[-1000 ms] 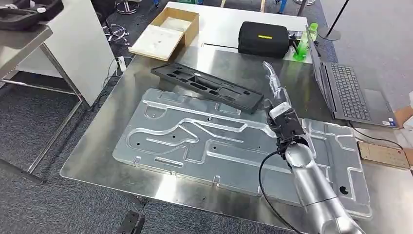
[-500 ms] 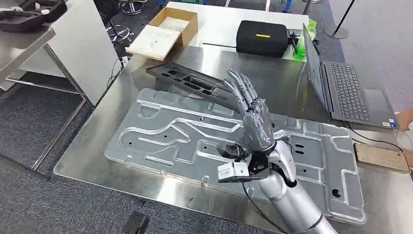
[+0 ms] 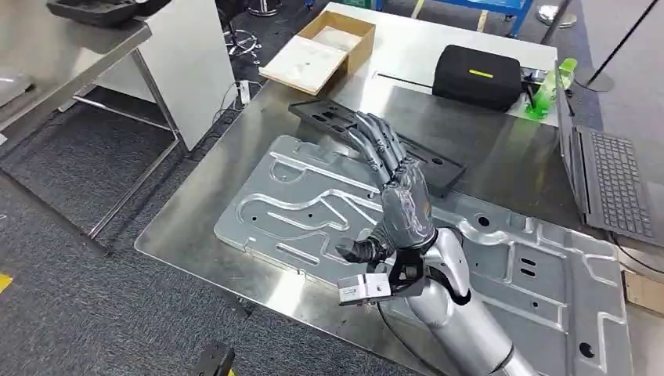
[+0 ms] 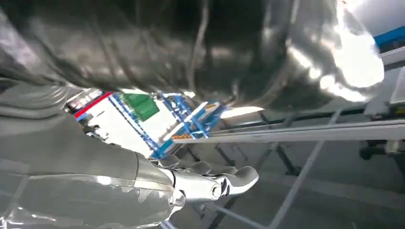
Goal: Take the parts from the cabinet and place them on the table.
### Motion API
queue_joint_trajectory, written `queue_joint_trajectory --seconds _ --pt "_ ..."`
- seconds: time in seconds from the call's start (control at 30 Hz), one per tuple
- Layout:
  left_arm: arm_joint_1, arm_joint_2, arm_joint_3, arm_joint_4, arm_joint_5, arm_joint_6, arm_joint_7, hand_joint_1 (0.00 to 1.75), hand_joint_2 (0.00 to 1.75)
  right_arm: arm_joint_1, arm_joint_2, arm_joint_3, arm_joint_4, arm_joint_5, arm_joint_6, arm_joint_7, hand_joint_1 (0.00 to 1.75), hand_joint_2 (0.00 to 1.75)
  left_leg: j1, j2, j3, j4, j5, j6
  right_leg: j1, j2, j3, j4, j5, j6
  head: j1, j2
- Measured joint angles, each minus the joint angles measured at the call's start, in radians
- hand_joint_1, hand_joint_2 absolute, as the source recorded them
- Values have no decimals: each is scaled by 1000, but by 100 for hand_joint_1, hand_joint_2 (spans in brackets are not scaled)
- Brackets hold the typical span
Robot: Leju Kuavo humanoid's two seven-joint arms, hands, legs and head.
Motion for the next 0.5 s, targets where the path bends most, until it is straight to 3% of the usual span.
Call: queue_joint_trajectory --seconds 0.03,0.07,0.17,0.2,0.23,0.27,0.33,0.37,0.4,0.43,0.47,0.5 --pt "0 -1 0 0 0 0 0 0 0 -2 0 1 0 1 0 0 0 0 2 -9 -2 0 0 -3 -3 45 27 -65 8 -4 0 0" --pt "-4 -2 0 0 0 0 0 0 0 -2 0 2 0 5 0 1 0 0 -3 -19 -10 6 2 -11 -6 70 35 -85 3 -5 0 0" --pt "1 -1 0 0 0 0 1 0 0 -7 1 4 0 14 0 2 0 0 9 -49 -16 -5 11 -34 4 40 35 -82 5 -13 0 0" --pt "2 -1 0 0 0 0 1 0 0 -9 2 6 0 14 0 2 0 0 3 -47 -21 -4 8 -39 -8 27 40 -95 11 -22 0 0" --pt "2 -1 0 0 0 0 0 0 0 -11 3 8 0 15 0 4 0 0 1 6 -24 15 -6 -42 -6 13 46 -103 13 -28 -2 0" --pt "0 -1 0 0 1 0 0 0 0 -13 4 9 0 15 0 4 0 0 1 39 -46 64 -39 -43 -4 0 47 -103 13 -35 -6 0" --pt "-4 -1 0 0 1 0 0 0 0 -11 4 10 0 15 -1 7 0 0 3 56 -120 222 -113 -49 1 -30 46 -101 10 -39 -6 0" --pt "-2 -1 0 0 1 0 0 0 0 -11 4 10 0 15 0 7 0 0 3 59 -150 283 -132 -51 2 -44 45 -99 9 -40 -6 0" --pt "0 -1 0 0 1 0 0 0 0 -11 4 12 0 15 0 7 0 0 3 61 -156 298 -127 -52 3 -57 44 -98 8 -40 -6 0" --pt "2 -1 0 0 1 0 0 0 0 -11 4 12 0 15 0 7 0 0 3 63 -139 264 -99 -51 4 -69 44 -97 7 -40 -6 0" --pt "3 -1 0 0 1 0 0 0 0 -11 4 12 0 15 -1 7 0 0 3 67 -101 195 -60 -49 5 -80 46 -97 5 -39 -6 0" --pt "2 -1 0 0 1 0 0 0 0 -12 5 12 0 15 0 7 0 0 1 81 -45 93 -14 -44 5 -93 49 -96 2 -36 -6 0"
